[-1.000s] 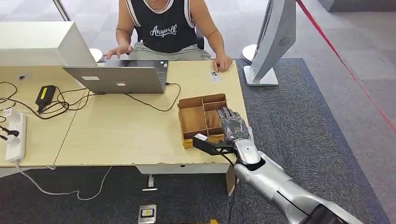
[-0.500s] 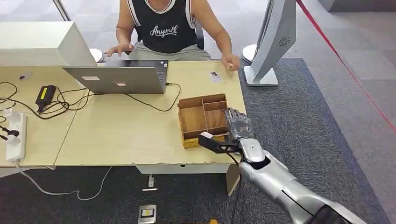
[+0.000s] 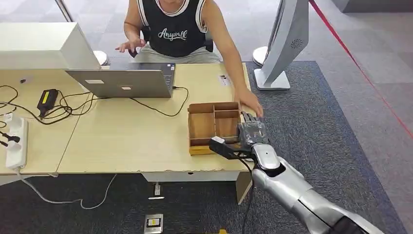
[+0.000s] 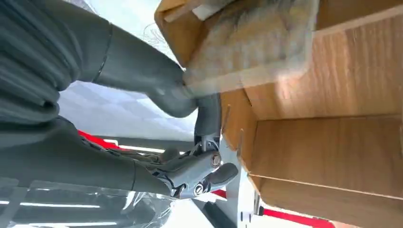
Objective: Pass the card to the sensor for recognition and then transmit it.
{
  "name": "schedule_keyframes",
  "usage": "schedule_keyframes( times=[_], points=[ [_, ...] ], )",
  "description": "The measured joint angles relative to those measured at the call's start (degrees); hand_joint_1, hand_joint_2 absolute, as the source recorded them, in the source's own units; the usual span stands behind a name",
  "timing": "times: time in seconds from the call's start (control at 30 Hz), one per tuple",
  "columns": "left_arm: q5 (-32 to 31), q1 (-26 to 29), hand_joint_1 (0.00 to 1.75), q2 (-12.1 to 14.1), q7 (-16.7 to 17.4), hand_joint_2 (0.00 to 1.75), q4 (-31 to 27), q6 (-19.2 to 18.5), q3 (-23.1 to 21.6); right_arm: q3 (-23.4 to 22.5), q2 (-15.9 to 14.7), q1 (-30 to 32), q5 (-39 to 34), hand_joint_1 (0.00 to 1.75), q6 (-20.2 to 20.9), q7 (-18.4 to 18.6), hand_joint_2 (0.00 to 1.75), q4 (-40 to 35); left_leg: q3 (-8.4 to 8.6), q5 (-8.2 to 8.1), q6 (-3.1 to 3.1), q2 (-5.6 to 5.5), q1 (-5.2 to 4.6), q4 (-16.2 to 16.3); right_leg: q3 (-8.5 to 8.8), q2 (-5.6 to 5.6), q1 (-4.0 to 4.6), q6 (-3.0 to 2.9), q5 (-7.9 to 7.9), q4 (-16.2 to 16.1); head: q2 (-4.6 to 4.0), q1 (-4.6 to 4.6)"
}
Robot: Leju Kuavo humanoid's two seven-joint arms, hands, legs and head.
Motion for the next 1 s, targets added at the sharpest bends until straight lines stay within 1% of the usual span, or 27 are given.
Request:
schedule_keyframes(
  times=[0.67,0.73,0.77,0.8,0.83,0.87,0.9,0.93,1.0],
  points=[
    [0.0,0.0,0.0,0.0,0.0,0.0,0.0,0.0,0.0,-0.4,-0.3,0.3,-0.1,1.75,0.3,0.0,1.75,-0.5,0.0,0.0,0.0,0.0,0.0,0.0,0.0,0.0,0.0,0.0,0.0,0.0,0.0,0.0],
    [0.0,0.0,0.0,0.0,0.0,0.0,0.0,0.1,0.0,-0.4,-0.3,0.3,-0.1,1.55,0.4,0.0,1.75,-0.5,0.0,0.0,0.0,0.0,0.0,0.0,0.0,0.0,0.0,0.0,0.0,0.0,0.0,0.0],
    [0.0,0.0,0.0,0.0,-0.1,0.0,0.0,0.1,0.0,-0.4,-0.3,0.3,-0.2,1.52,0.4,0.0,1.75,-0.5,0.0,0.0,0.0,0.0,0.0,0.0,0.0,0.0,0.0,0.0,0.0,0.0,0.02,0.0],
    [0.0,0.0,0.0,0.0,-0.1,0.0,0.0,0.2,0.0,-0.4,-0.3,0.3,-0.2,1.57,0.4,0.0,1.75,-0.5,0.0,0.0,0.0,0.0,0.0,0.0,0.0,0.0,0.0,0.0,0.0,0.0,0.0,0.0],
    [0.0,0.0,0.0,0.0,-0.1,0.0,0.0,0.2,0.0,-0.4,-0.3,0.3,-0.2,1.69,0.4,0.0,1.75,-0.5,-0.01,0.0,0.0,0.0,0.0,0.0,0.0,0.0,0.0,0.0,0.0,0.0,0.02,0.0],
    [0.0,0.0,0.0,0.0,-0.1,0.0,0.0,0.2,0.0,-0.4,-0.2,0.3,-0.3,1.75,0.4,0.0,1.75,-0.5,-0.01,0.0,0.0,0.0,0.0,0.0,0.0,0.0,0.0,0.0,0.0,0.0,0.02,0.0],
    [0.0,0.0,0.0,0.0,-0.1,0.0,0.0,0.2,0.0,-0.4,-0.2,0.3,-0.3,1.75,0.4,-0.1,1.75,-0.5,-0.01,0.0,0.0,0.0,0.0,0.0,0.0,0.0,0.0,0.0,0.0,0.0,0.02,0.0],
    [0.0,0.0,0.0,0.0,-0.1,0.0,0.0,0.2,0.0,-0.4,-0.1,0.3,-0.3,0.0,0.4,-0.1,1.75,-0.5,-0.01,0.0,0.0,0.0,0.0,0.0,0.0,0.0,0.0,0.0,0.0,0.0,0.0,0.0],
    [0.0,0.0,0.0,0.0,-0.1,0.0,0.0,0.2,0.0,-0.4,-0.1,0.3,-0.3,0.0,0.4,-0.1,1.75,-0.5,-0.01,0.0,0.0,0.0,0.0,0.0,0.0,0.0,0.0,0.0,0.0,0.0,0.0,0.0]
  ],
)
